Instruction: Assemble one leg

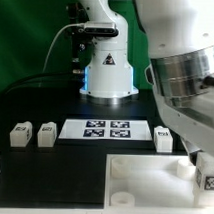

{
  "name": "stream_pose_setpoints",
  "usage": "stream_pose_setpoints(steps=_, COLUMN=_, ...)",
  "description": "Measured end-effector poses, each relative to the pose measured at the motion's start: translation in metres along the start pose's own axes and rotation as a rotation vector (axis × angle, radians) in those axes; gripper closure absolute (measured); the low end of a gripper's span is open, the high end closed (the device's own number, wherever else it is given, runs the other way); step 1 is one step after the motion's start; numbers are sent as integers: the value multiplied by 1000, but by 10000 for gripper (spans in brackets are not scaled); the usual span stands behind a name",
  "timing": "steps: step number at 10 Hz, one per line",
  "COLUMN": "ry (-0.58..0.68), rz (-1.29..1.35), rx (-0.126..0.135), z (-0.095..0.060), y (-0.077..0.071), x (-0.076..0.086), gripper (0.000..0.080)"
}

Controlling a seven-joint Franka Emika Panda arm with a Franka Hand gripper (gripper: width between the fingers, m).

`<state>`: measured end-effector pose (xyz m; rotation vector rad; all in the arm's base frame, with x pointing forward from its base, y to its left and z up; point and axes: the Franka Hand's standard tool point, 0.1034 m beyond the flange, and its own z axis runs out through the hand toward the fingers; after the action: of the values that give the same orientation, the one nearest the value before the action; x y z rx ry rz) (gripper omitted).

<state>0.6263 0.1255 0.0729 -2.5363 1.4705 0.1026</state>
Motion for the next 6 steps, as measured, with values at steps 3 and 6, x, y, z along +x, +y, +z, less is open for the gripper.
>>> stream_pose_setpoints(steps=3, ry=11, rz=-355, rx=-12, z=0, y=0, x=0, gripper=156)
stream_pose_setpoints(steps=6, ry=75, rz=-896, rx=-59, z=-2, y=-1, x=12, gripper=151)
